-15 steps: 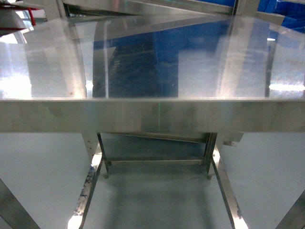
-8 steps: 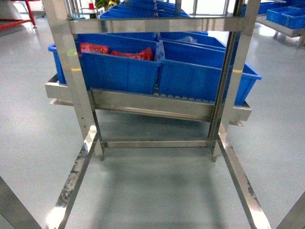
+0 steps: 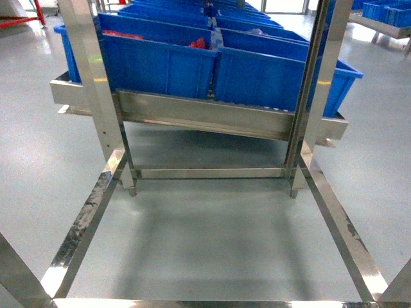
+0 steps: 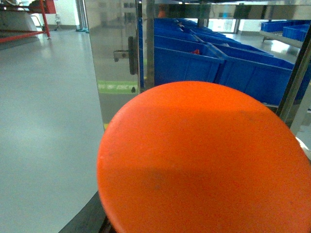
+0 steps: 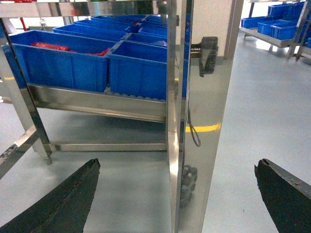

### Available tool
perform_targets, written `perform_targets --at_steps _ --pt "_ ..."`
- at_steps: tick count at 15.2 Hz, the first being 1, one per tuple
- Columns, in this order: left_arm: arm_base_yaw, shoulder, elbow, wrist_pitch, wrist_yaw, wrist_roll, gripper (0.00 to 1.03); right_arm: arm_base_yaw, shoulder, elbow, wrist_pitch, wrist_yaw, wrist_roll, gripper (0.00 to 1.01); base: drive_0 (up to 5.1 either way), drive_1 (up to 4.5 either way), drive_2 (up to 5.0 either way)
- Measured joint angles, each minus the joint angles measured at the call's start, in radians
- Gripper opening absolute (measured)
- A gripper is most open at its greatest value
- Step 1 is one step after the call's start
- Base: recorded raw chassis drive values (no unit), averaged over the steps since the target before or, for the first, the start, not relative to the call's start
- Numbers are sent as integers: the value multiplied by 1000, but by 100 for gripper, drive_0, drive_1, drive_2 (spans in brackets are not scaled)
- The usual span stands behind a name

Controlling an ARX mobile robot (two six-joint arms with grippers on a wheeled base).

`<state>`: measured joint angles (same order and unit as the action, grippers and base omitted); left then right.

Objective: Pick capacitor and pack into box

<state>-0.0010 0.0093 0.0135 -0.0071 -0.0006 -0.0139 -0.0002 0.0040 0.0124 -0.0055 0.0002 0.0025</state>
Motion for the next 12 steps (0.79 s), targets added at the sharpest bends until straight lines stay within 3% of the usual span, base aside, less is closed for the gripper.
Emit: perform_targets --at_steps 6,12 --pt "0 0 0 0 0 0 44 0 0 0 0 0 0 98 0 0 0" --pt "0 0 0 0 -2 0 44 0 0 0 1 0 0 98 -457 340 159"
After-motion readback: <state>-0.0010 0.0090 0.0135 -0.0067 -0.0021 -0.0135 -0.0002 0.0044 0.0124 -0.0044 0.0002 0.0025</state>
